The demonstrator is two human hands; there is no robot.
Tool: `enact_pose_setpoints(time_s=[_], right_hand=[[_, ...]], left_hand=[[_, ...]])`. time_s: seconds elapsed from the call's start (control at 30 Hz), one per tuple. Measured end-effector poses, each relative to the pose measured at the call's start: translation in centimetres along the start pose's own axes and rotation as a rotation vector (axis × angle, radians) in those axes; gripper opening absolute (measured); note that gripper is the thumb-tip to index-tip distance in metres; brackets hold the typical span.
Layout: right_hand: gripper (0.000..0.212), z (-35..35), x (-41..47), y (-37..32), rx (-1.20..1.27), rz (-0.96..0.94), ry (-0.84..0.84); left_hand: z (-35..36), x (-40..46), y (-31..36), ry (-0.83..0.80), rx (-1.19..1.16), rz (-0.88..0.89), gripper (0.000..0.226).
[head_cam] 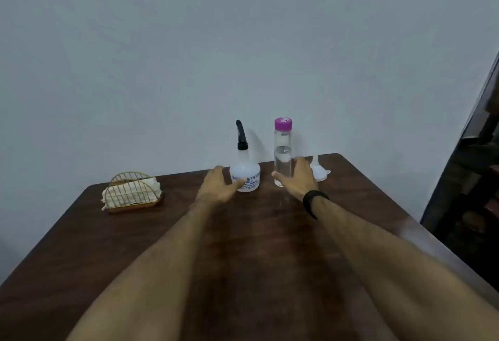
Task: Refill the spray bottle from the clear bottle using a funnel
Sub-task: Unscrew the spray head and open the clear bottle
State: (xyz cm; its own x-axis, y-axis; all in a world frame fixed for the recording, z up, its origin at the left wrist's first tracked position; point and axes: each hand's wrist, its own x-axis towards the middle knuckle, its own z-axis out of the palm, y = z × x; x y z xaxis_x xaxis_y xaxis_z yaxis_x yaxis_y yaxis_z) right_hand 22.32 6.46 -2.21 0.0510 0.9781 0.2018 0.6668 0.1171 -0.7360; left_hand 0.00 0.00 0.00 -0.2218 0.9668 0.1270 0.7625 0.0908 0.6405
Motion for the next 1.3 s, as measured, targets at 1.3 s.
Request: enact_pose_setpoints(time_s=[1.3], right_hand=[[0.052, 0.2, -13.3, 0.4, 0.166, -0.05, 0.035]], left_hand=[[0.5, -14.0, -4.4, 0.254, -0.201, -0.056, 0.067]])
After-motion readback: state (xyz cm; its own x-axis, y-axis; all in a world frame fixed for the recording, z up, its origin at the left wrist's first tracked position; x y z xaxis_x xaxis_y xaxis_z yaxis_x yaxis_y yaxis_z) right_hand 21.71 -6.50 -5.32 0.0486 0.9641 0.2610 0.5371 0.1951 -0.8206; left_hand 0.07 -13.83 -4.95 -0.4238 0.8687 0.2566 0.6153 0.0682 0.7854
